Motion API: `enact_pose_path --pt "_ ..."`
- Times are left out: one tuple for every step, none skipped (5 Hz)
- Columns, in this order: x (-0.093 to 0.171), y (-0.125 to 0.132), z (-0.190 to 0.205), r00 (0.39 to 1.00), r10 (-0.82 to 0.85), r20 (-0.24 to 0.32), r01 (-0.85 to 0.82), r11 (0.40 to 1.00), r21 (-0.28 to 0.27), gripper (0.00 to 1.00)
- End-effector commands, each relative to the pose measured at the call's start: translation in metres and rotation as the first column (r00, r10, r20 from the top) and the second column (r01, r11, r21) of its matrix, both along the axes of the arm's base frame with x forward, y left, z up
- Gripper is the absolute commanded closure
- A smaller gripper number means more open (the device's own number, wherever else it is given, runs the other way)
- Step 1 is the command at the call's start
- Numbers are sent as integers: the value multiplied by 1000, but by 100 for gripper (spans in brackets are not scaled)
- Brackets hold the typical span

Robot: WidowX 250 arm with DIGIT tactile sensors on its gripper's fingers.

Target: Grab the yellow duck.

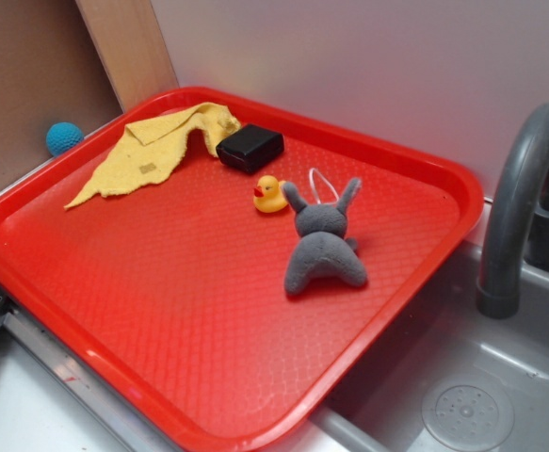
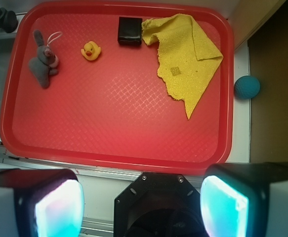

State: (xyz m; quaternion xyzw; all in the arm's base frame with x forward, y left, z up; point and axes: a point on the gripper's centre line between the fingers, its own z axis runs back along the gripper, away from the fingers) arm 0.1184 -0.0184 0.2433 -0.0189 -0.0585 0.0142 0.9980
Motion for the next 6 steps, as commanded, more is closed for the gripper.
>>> enact_pose_path --pt "0 0 0 1000 0 0 0 1000 0 0" --pt "36 -22 -13 985 99 140 -103 995 18 0" --pt "80 -36 -21 965 143 221 -132 989 -64 0" --pt "121 -53 -37 953 169 253 -135 980 -147 0" --pt "149 -65 -60 948 190 257 -173 981 -86 0" --pt "183 -86 -111 955 198 223 -182 979 -88 0"
